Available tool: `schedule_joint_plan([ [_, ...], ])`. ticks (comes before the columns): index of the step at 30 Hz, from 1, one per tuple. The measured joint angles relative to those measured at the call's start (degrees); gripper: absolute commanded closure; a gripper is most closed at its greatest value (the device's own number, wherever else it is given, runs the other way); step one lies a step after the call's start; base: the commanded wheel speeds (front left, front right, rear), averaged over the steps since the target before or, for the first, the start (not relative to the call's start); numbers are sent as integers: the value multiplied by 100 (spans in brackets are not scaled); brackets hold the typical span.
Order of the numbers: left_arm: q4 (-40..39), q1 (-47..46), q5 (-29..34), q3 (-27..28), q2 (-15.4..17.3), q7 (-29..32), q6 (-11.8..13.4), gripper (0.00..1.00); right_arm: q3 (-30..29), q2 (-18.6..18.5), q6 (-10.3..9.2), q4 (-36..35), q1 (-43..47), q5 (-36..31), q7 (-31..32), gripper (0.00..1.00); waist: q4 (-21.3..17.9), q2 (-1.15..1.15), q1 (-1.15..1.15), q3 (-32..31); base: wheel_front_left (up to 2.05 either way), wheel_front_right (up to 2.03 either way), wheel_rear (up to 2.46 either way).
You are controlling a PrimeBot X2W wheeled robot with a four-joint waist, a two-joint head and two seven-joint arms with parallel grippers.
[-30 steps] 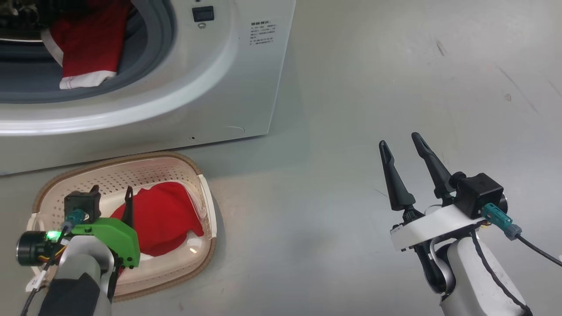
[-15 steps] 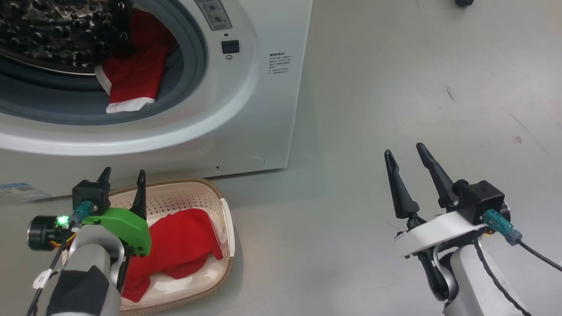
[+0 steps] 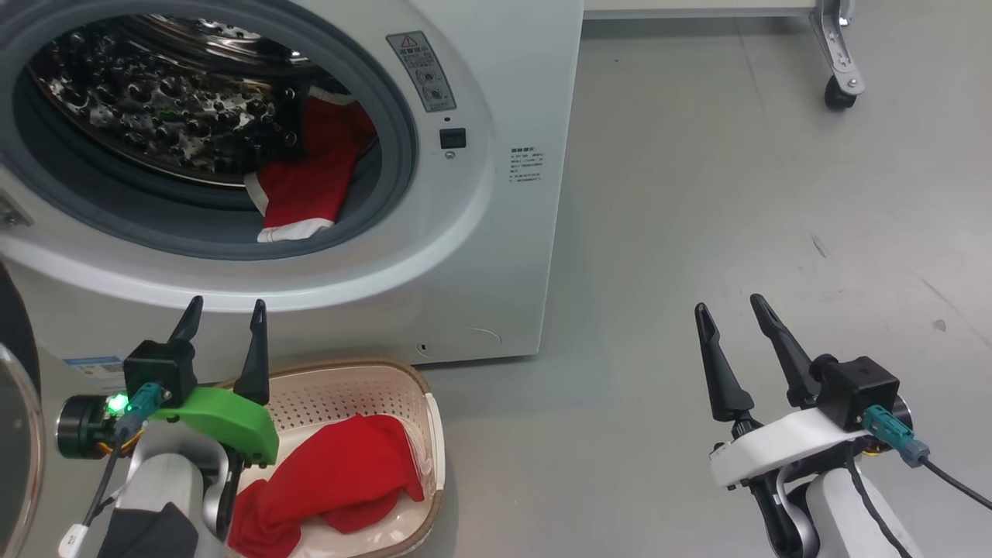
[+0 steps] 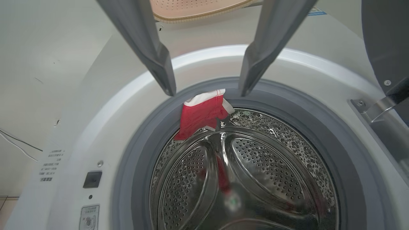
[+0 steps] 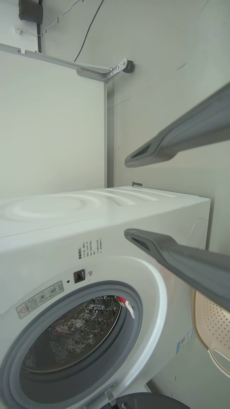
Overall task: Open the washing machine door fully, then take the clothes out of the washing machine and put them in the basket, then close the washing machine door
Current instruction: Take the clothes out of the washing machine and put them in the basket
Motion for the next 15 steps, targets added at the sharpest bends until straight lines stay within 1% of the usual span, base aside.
schedule_joint_plan([
  [7,-532,310,-70,44,-22,-1,0,0,-42,0,0,-58,98,10,0,0,121,0,0,-154,0,0,0],
  [15,-956,749,-148,56,-59,-2,4,0,-55,0,1,-103,170,18,0,0,123,0,0,-220,0,0,0],
])
